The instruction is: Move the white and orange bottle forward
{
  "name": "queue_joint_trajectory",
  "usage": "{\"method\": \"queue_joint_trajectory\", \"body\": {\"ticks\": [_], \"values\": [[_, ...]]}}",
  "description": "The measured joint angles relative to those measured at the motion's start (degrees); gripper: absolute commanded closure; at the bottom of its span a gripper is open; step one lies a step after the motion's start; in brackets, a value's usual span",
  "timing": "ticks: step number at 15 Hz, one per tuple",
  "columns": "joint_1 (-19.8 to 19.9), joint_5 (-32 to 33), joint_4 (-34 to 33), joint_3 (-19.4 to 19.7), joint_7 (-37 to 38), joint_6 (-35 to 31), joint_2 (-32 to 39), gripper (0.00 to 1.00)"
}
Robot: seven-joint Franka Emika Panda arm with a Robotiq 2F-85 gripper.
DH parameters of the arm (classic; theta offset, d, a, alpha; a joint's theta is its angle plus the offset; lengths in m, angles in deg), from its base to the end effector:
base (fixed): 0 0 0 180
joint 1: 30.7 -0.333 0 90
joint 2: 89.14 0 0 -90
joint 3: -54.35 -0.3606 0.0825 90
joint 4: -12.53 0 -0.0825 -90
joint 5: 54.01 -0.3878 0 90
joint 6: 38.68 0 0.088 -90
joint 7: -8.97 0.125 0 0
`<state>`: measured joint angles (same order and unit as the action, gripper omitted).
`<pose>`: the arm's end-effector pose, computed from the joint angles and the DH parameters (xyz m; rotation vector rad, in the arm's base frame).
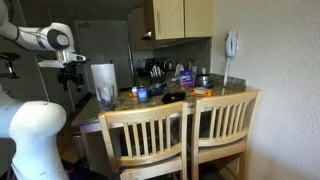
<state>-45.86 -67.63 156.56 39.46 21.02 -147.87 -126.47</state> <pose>0.2797 0.1979 0.5077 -3.0517 -0.2908 -0.0117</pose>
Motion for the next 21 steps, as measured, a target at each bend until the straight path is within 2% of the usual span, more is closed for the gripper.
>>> {"method": "queue_joint_trajectory", "body": {"ticks": [7, 9, 11, 16, 19, 21], "values": [[0.0, 0.0, -0.1, -0.1, 0.5, -0.6, -0.1, 0.0], [0.2, 0.0, -1.6, -0.2, 3.8, -4.2, -0.4, 0.0], [1.2, 0.0, -5.9, -0.1, 7.8, -5.3, -0.6, 0.0], [8.6, 3.2, -15.2, 0.0, 15.1, -11.9, 1.7, 0.0], [13.9, 7.9, -17.0, -0.2, 21.1, -15.5, 4.2, 0.0], [15.5, 8.9, -17.4, -0.8, 23.8, -16.2, 5.1, 0.0]]}}
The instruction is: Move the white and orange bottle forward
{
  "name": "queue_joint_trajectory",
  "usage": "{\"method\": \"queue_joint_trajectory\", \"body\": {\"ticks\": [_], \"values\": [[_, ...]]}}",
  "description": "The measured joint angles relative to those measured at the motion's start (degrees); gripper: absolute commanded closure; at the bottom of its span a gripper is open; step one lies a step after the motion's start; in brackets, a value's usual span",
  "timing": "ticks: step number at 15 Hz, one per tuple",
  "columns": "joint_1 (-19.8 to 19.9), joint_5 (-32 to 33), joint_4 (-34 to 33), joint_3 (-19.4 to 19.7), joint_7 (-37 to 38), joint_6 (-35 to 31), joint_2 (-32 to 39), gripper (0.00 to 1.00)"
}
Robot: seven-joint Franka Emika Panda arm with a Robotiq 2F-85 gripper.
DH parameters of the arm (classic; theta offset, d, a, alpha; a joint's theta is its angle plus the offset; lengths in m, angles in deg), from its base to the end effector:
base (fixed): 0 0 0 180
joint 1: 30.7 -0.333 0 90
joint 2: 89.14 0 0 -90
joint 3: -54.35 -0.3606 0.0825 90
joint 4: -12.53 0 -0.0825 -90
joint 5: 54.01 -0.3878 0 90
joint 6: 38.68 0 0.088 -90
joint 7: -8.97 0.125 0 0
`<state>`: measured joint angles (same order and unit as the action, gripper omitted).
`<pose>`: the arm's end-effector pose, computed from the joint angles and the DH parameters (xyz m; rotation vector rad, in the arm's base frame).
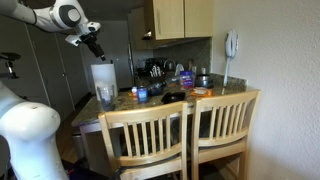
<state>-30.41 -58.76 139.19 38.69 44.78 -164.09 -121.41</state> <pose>0.3932 0.1446 0.6618 -2.8345 0.5575 -0.7451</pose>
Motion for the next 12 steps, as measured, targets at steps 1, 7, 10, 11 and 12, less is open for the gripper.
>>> {"method": "queue_joint_trajectory", "body": {"ticks": [1, 7, 10, 11, 12], "values": [[0.2, 0.0, 0.0, -0.3, 0.5, -0.1, 0.0, 0.0], [2.7, 5.9, -2.1, -1.9, 9.8, -0.1, 5.8, 0.0], [5.2, 10.2, -6.6, -1.1, 16.6, -0.1, 16.3, 0.0], [5.3, 11.2, -8.5, -0.3, 18.3, -0.1, 19.7, 0.0], [5.3, 11.7, -10.3, 0.3, 19.2, -0.1, 22.6, 0.0]]}}
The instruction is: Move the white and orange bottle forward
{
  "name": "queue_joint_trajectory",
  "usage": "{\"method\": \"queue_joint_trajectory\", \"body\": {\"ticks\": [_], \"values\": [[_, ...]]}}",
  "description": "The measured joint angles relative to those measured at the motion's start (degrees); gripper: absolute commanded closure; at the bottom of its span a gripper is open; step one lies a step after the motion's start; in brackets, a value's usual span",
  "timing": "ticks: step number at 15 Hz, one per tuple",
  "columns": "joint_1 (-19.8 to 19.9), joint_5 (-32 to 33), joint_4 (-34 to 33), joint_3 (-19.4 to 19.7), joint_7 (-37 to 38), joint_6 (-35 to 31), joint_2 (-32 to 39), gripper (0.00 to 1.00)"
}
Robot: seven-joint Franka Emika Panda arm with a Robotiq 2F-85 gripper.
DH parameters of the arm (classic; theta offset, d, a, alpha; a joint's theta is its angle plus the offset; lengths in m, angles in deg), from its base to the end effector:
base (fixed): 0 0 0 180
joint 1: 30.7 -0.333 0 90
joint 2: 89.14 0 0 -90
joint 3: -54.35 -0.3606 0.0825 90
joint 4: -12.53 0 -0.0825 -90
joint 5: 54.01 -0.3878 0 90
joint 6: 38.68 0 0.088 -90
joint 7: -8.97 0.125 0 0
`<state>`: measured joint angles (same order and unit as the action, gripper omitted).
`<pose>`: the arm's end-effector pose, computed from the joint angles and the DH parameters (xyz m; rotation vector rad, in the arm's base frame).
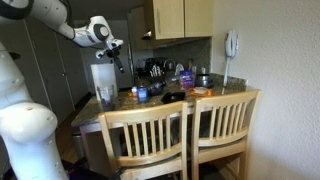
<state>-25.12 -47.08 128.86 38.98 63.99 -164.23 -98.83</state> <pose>0.5328 0.0948 0.5778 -2.8486 1.0908 -0.5464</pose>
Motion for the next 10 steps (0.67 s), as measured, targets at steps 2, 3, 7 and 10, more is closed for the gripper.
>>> {"method": "queue_joint_trajectory", "body": {"ticks": [2, 3, 7, 10], "values": [[0.0, 0.2, -2.3, 0.4, 0.5, 0.0, 3.0, 0.0], [-0.1, 0.2, -2.8, 0.4, 0.6, 0.0, 3.3, 0.0], [-2.4, -0.2, -3.2, 2.7, 1.3, 0.3, 4.0, 0.0], [-3.0, -0.2, -5.2, 5.9, 4.1, 0.6, 10.0, 0.0]]}}
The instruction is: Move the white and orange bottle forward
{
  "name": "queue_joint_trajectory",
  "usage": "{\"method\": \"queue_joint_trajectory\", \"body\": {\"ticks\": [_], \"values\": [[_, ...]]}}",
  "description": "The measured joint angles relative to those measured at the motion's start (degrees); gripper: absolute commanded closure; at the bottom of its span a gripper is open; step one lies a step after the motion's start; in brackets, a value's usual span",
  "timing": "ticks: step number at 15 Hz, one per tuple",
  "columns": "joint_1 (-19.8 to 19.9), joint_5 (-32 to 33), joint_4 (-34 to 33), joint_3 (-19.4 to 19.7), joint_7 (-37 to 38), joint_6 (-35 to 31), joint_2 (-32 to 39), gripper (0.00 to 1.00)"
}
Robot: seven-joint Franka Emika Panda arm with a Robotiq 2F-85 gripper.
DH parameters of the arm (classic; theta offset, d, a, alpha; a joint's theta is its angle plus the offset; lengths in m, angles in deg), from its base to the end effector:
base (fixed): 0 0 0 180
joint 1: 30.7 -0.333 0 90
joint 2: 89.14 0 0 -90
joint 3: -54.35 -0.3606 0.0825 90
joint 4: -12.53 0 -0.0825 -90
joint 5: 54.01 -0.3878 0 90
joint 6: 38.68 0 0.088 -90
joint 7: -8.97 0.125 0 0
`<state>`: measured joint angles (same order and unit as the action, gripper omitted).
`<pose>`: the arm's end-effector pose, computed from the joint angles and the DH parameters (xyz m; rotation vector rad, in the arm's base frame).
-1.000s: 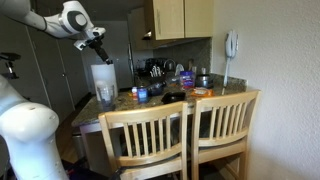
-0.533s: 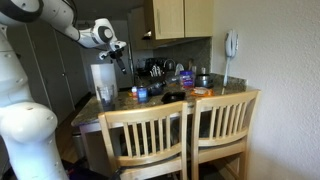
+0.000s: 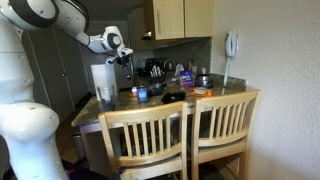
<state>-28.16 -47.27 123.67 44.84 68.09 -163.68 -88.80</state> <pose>0.5870 0.0654 0.5273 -2.7983 1.2736 -0.3922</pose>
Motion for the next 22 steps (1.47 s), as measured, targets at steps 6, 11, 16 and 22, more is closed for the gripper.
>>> {"method": "queue_joint_trajectory", "body": {"ticks": [6, 11, 16, 22], "values": [[-0.4, 0.1, -3.7, 1.7, 1.7, 0.1, 6.0, 0.0], [-2.8, -0.1, -3.9, 3.8, 5.0, -1.5, 6.6, 0.0], [-3.4, -0.1, -4.2, 4.4, 6.0, -1.9, 7.6, 0.0], [-5.3, 0.0, -4.6, 6.1, 6.6, 1.3, 10.3, 0.0]]}}
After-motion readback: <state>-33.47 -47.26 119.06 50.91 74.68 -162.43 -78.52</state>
